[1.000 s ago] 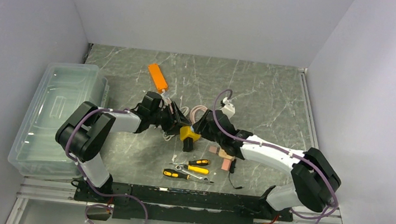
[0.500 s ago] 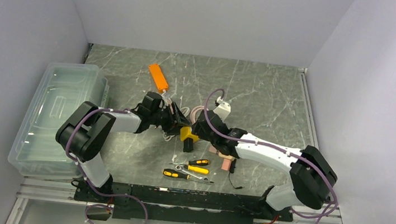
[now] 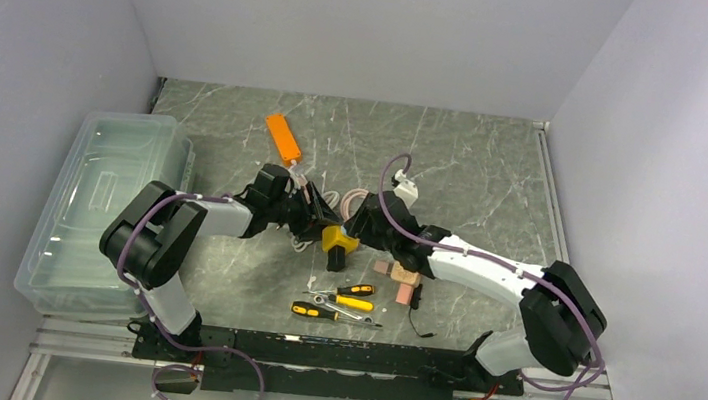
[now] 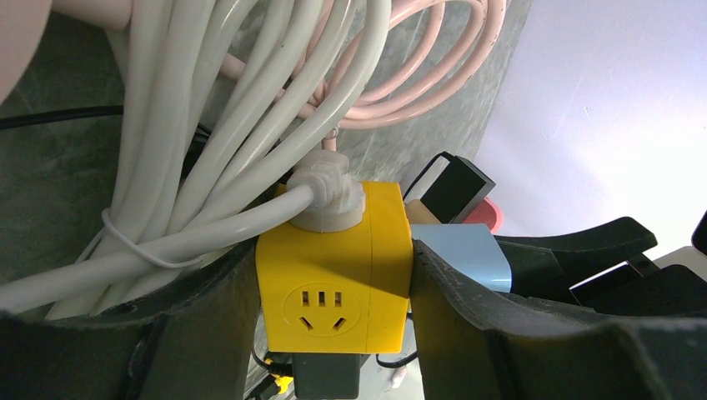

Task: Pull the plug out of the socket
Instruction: Remove the plug from the socket.

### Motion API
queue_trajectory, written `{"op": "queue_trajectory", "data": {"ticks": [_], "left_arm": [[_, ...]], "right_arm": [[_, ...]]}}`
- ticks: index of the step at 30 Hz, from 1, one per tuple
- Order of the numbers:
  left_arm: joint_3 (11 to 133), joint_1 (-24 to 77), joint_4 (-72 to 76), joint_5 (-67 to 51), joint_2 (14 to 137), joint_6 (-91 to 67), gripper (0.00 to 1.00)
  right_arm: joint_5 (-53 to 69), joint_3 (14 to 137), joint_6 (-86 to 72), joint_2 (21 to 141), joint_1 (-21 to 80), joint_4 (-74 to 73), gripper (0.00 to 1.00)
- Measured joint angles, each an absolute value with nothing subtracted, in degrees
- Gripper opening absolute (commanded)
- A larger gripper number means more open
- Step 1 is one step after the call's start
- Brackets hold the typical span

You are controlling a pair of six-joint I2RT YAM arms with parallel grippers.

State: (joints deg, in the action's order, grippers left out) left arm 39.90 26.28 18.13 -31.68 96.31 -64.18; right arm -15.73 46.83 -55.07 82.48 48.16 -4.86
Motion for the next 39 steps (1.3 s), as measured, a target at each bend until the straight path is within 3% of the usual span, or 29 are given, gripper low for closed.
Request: {"op": "queue_trajectory", "data": {"ticks": [20,30,39], "left_arm": [[39.9,26.22,18.13,-32.08,96.38,-64.14,0.04],[40.16,26.22,18.11,-32.03,96.6,-64.18,0.03],[40.16,26.22,18.13,-32.03,96.64,-64.18,0.03]], "right_arm": [[-24.12,51.75,-52.56,84.84,52.66,-10.83,0.0],[-14.92,48.82,-53.28,83.26,47.62,-7.03,0.0],[-14.28,48.8,-53.12,83.26,47.29,-6.92,0.0]]}}
